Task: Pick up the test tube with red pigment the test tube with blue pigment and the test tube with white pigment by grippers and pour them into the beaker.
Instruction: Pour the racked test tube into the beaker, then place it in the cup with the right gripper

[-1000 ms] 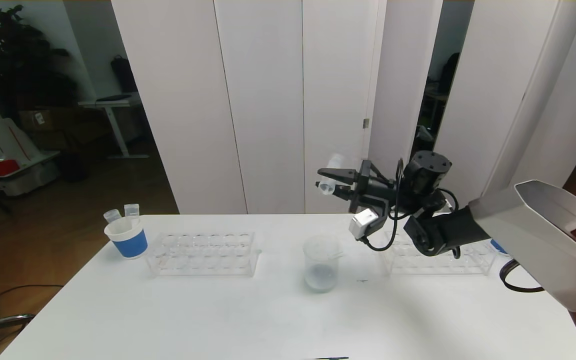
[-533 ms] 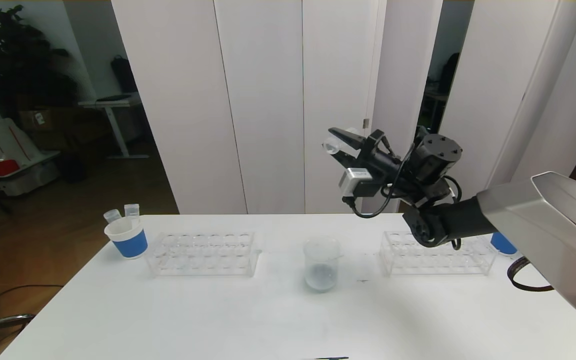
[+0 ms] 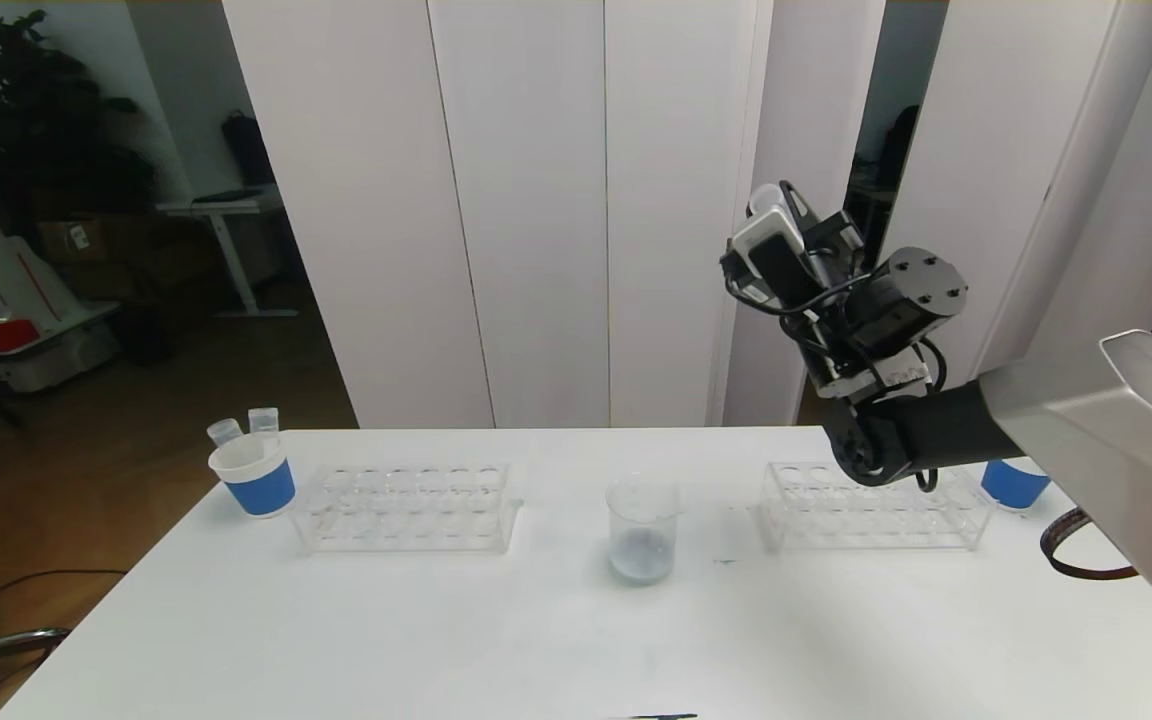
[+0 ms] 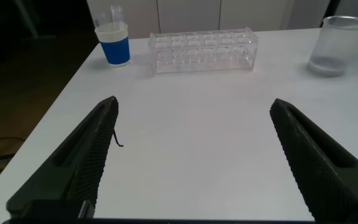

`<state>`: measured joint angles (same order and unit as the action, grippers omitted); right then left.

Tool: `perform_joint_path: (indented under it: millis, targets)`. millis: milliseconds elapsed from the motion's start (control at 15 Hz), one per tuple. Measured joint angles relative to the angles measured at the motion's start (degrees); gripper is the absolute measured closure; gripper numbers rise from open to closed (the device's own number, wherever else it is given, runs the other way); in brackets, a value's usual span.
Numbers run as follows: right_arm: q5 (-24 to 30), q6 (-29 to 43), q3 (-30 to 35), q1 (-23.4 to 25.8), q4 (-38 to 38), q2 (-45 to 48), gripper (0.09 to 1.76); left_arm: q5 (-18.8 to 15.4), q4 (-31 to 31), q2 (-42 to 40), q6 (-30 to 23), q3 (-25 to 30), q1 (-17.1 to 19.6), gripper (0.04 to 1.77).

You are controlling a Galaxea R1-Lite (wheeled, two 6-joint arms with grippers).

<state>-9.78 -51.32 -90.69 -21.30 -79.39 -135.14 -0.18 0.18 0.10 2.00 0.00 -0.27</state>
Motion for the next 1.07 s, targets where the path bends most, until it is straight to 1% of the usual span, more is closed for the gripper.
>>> perform_joint_path:
  millis: [133,200,400,533,600,733,800,933,1067]
  targets:
    - [-9.3,7.4,1.5,0.3,0.6,1.4,1.27,0.0,0.0,0.0,0.0,0.0,0.0,0.07]
    - [-12.4,10.7,3.0,0.5,1.2,2.0,1.27,0.0,0.0,0.0,0.0,0.0,0.0,0.07]
    - [-18.8,20.5,8.7,0.7,2.1,3.8,1.27,0.0,0.0,0.0,0.0,0.0,0.0,0.07]
    - [-23.0,28.6,11.8,0.3,3.4,4.5,1.27,0.0,0.0,0.0,0.0,0.0,0.0,0.07]
    - [-24.8,32.9,13.2,0.1,5.2,4.8,1.27,0.0,0.0,0.0,0.0,0.0,0.0,0.07]
    - [-27.0,41.4,15.6,-0.3,10.4,5.5,1.27,0.0,0.0,0.0,0.0,0.0,0.0,0.07]
    - [-27.5,44.1,16.8,-0.4,12.9,5.9,1.27,0.0,0.0,0.0,0.0,0.0,0.0,0.07]
    - [-27.7,47.1,18.7,-0.5,14.7,7.1,1.27,0.0,0.0,0.0,0.0,0.0,0.0,0.07]
    - [-27.9,47.9,20.7,-0.5,14.7,8.0,1.27,0.0,0.0,0.0,0.0,0.0,0.0,0.07]
